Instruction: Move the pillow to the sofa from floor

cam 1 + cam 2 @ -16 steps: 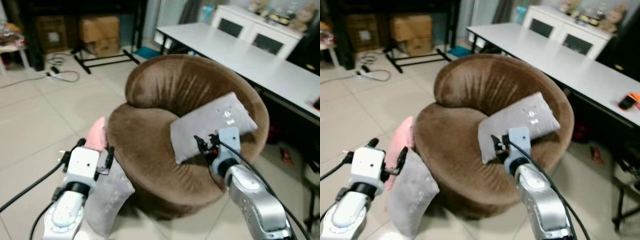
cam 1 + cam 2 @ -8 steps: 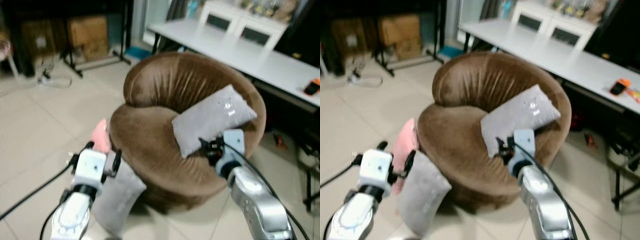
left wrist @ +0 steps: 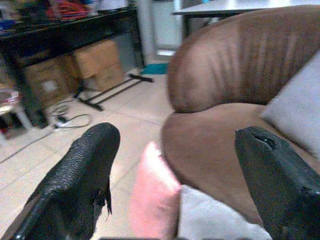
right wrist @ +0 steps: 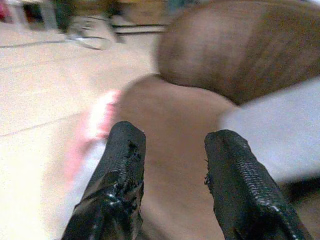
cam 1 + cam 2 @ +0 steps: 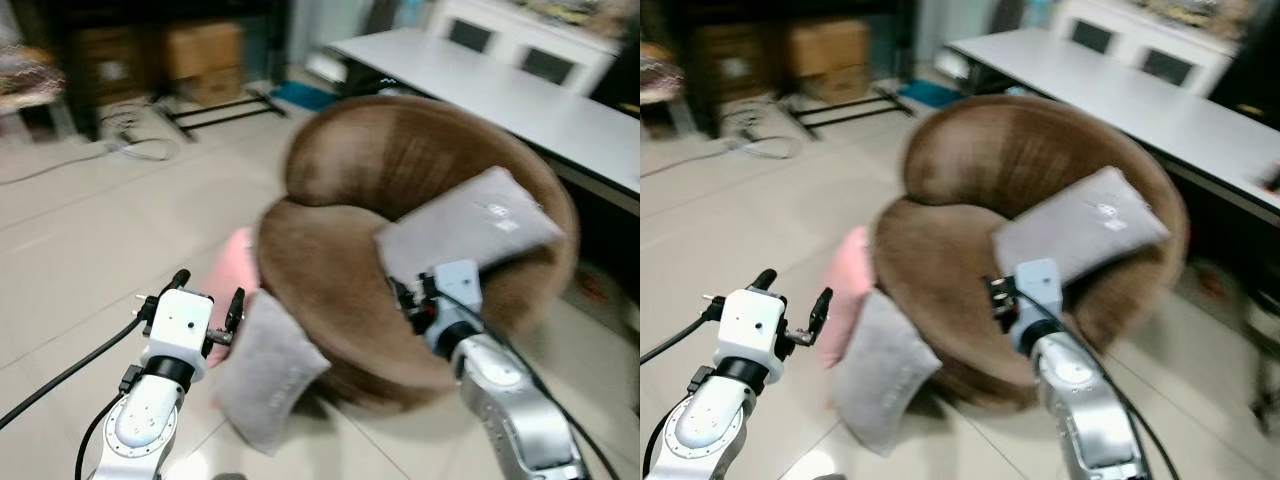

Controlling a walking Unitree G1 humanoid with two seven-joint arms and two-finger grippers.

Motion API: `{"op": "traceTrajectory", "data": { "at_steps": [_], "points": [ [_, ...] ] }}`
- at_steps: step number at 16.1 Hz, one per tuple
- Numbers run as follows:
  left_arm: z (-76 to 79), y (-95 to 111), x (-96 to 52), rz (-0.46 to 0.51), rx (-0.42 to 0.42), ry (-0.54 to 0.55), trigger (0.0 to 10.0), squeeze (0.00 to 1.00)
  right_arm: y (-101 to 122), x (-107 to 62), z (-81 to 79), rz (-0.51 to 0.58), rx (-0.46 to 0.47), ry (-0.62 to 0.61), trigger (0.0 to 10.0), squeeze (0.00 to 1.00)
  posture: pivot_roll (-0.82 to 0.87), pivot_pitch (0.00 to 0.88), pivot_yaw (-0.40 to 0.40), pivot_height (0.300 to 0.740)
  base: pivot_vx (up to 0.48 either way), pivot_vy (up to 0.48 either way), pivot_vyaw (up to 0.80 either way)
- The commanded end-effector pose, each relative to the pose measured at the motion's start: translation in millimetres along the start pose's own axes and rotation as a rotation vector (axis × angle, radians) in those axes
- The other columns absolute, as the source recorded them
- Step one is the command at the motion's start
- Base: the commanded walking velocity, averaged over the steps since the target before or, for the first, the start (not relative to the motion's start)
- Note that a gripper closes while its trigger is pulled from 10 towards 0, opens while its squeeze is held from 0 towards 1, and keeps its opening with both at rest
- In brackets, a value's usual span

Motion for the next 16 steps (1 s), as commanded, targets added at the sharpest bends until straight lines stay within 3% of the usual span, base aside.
{"op": "traceTrajectory", "data": {
  "at_steps": [1,4,6,9,12,14,16],
  "points": [
    [4.6,-1,0.1,0.003,-0.014,-0.028,10.0,0.00,5,-3.3,0.8,0.013,-0.020,0.007,10.0,0.00,0.07,0.000,-0.124,0.740,0.000,0.000,0.80],
    [8.1,-6,1.4,-0.012,0.002,-0.109,10.0,0.00,-4,-9.2,0.0,-0.022,-0.041,0.022,10.0,0.00,0.04,0.000,-0.062,0.740,0.000,0.000,0.80],
    [6.9,-6,5.3,-0.007,0.011,-0.146,10.0,0.00,-7,-12.4,2.1,-0.023,-0.002,-0.005,10.0,0.00,0.03,0.000,-0.028,0.740,0.000,0.000,0.00],
    [6.2,-3,11.5,0.007,0.016,-0.174,10.0,0.00,-15,-20.1,6.1,-0.047,-0.016,-0.041,10.0,0.00,0.01,0.000,0.007,0.740,0.000,0.000,0.00],
    [6.4,-2,11.9,0.017,0.003,-0.174,10.0,0.00,-14,-22.7,14.9,-0.025,0.003,-0.102,10.0,0.00,0.01,0.000,0.008,0.740,0.000,0.000,0.00],
    [5.4,-2,11.3,0.020,-0.012,-0.166,10.0,0.00,-10,-23.4,11.5,-0.011,-0.024,-0.083,10.0,0.00,0.01,0.000,0.005,0.740,0.300,0.000,0.00],
    [3.6,-2,10.7,0.018,-0.020,-0.147,10.0,0.00,-8,-24.2,5.2,0.000,-0.021,-0.047,10.0,0.00,0.01,0.000,-0.012,0.740,0.371,0.000,0.80]
  ]
}}
Point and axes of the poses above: a point about 5 cm out from each wrist's last joint towards the gripper, its own x axis pointing out of the wrist towards the gripper, its own y axis along the axis of the wrist's last joint, z = x × y, the point moved 3 cm from there along x, pointing out of the wrist towards the gripper, and after that the axes turned 9 degrees about x, right-handed, at the moved point
